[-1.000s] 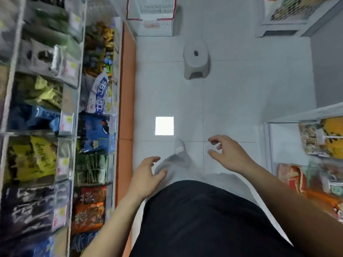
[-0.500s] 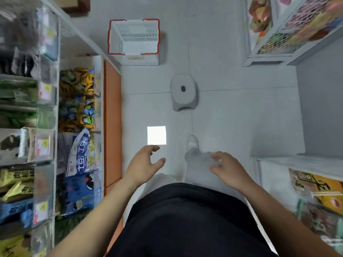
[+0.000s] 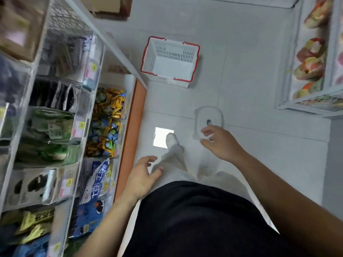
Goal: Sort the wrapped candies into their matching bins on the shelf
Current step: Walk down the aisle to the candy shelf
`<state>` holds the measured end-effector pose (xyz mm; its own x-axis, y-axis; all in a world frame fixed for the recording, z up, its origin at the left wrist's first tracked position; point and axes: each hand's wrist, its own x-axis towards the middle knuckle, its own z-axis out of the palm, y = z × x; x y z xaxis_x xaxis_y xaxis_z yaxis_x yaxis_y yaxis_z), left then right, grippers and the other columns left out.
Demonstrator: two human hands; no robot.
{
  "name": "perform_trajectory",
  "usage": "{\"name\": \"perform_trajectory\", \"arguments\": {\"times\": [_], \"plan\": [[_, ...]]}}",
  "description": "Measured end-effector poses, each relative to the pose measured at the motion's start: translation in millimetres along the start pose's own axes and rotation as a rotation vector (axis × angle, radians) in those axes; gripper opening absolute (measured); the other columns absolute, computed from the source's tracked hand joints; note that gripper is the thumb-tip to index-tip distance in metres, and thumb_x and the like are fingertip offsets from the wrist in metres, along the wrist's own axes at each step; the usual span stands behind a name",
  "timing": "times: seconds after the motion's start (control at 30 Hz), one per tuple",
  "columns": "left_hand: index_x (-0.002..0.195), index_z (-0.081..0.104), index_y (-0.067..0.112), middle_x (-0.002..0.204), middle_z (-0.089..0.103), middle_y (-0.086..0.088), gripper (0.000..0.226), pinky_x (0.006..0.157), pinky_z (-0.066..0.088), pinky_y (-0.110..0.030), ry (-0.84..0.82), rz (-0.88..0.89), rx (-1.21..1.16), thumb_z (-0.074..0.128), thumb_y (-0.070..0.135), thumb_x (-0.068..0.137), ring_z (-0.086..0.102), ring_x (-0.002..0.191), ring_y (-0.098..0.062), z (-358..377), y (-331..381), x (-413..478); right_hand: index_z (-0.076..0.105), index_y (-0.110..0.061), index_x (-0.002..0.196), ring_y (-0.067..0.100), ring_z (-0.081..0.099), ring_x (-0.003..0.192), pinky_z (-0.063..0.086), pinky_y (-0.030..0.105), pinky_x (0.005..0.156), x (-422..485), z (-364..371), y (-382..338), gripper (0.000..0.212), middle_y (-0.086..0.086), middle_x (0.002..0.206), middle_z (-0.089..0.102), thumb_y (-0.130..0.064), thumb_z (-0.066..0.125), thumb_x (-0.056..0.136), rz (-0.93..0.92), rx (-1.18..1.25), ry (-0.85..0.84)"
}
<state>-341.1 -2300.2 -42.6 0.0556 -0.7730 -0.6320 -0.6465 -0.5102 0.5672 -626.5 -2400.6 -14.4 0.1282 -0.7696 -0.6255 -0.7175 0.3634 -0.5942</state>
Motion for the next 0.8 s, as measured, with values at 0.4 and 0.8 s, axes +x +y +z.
{"name": "perform_trajectory", "arguments": {"times": [0.4, 0.8], "plan": [[0.126, 0.058, 0.025, 0.122, 0.057, 0.013, 0.043, 0.085, 0.043, -0.023, 0.211, 0.086, -0.087, 0.065, 0.046, 0.089, 0.056, 0.104, -0.005, -154.9, 85.0, 155.9, 0.062, -0.026, 0.117, 0.011, 0.060, 0.095, 0.042, 0.025, 0.082, 142.9, -36.2, -154.4, 0.030, -0.009, 0.110, 0.063, -0.031, 0.068, 0.087, -0.116, -0.111, -0.027], [0.122, 0.062, 0.021, 0.120, 0.061, 0.005, 0.046, 0.085, 0.044, -0.028, 0.562, -0.454, -0.373, 0.062, 0.048, 0.085, 0.058, 0.104, -0.013, -175.1, 33.1, 174.5, 0.062, -0.018, 0.123, 0.008, 0.053, 0.088, 0.042, 0.027, 0.080, 315.3, 9.6, -318.8, 0.034, -0.001, 0.117, 0.064, -0.027, 0.066, 0.090, -0.574, -0.588, -0.585]]}}
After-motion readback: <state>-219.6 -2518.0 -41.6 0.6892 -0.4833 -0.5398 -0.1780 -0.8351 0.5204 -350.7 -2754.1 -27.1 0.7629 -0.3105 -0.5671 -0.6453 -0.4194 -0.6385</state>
